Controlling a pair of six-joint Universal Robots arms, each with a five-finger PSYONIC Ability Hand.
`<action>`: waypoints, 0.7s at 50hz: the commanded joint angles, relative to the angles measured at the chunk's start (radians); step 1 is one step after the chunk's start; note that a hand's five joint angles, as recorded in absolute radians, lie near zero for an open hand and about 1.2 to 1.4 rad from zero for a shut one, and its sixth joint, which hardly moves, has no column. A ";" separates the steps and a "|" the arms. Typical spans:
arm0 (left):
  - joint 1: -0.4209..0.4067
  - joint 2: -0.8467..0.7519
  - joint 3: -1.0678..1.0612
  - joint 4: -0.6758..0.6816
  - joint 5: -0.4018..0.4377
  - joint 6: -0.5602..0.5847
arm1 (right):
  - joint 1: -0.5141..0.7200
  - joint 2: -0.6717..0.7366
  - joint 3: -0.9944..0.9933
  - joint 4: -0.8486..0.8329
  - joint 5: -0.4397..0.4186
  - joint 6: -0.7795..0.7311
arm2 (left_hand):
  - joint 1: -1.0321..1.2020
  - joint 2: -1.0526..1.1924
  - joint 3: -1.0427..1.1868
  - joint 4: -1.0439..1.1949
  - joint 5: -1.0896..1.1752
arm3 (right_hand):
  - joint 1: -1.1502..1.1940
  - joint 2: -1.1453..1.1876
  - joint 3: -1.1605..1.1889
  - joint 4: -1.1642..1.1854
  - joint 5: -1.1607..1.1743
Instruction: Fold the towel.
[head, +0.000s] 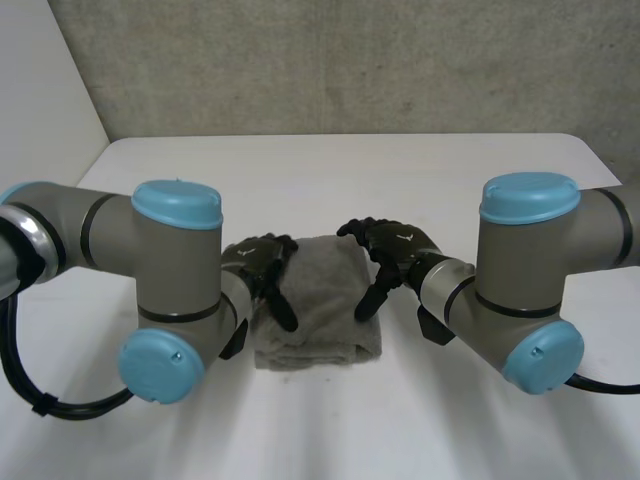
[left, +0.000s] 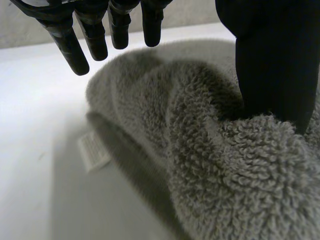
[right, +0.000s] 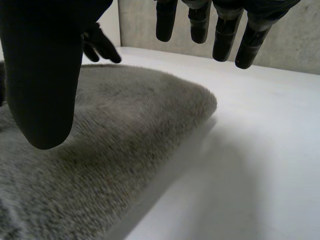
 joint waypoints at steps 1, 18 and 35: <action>0.004 0.022 -0.094 0.012 -0.025 0.012 | 0.009 0.076 -0.036 -0.002 0.008 -0.075 | 0.020 0.022 0.023 0.024 -0.008 | -0.007 0.005 0.007 0.000 -0.054; 0.004 0.126 -0.154 0.076 -0.024 0.022 | 0.046 0.027 -0.046 -0.003 0.056 -0.208 | 0.005 0.007 0.008 0.009 -0.023 | -0.007 0.005 0.007 0.000 -0.054; 0.148 0.533 -0.130 0.062 -0.008 0.024 | -0.060 -0.427 -0.011 -0.018 0.171 -0.208 | 0.005 0.007 0.008 0.009 -0.023 | -0.007 0.005 0.007 0.000 -0.054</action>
